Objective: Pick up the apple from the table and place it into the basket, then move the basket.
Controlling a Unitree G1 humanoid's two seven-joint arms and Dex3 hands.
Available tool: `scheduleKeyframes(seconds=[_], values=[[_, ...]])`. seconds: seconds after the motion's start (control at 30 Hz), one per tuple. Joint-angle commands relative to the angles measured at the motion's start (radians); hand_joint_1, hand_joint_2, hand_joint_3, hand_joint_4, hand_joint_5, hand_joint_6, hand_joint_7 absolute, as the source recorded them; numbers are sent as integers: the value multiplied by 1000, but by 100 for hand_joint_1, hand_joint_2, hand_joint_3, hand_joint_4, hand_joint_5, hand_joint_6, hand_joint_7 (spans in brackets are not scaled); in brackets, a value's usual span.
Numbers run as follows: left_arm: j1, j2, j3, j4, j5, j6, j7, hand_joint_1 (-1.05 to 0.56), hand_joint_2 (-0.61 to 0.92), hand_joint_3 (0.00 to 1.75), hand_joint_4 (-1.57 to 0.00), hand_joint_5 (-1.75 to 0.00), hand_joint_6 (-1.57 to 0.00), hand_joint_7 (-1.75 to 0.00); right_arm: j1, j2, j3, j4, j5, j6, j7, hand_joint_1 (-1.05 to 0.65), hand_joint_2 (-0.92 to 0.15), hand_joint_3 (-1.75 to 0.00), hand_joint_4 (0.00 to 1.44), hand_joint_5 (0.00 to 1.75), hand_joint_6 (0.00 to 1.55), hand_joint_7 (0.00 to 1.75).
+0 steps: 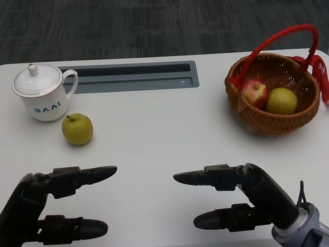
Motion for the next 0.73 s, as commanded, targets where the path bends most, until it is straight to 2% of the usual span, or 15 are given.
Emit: scheduleKeyframes(seconds=[0.03,0.73], values=[[0,8,4,-16,-18,10,-14,-52,75,0,-94,-2,-82,-1,-10,-7,-19,11,3,-13,-12,-35,-84,0,86,0,78,0],[-4,12,3,-52,-61,53,-73,-48,75,0,-97,-1,-86,-1,-11,-10,-36,-6,-21,3,-29,-36,-81,0,85,0,78,0]])
